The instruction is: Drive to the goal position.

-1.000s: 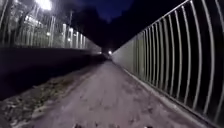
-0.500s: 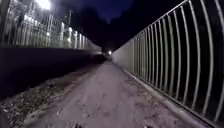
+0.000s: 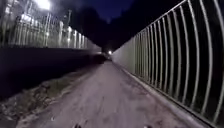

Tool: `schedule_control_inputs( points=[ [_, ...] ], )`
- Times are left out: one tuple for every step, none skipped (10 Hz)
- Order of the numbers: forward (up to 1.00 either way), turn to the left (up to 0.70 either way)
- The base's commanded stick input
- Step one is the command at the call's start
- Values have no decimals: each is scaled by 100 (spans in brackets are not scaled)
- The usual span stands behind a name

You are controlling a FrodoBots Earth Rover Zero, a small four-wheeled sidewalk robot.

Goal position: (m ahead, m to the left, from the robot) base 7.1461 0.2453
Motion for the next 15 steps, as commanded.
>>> schedule_control_inputs(
  points=[
    [30, 1],
    [30, 1],
    [30, 1],
    [30, 1],
    [30, 1],
    [30, 1],
    [30, 1],
    [30, 1],
    [30, 1],
    [30, 1],
    [30, 1],
    [30, 1],
    [30, 1],
    [30, 1],
    [30, 1]
  ],
)
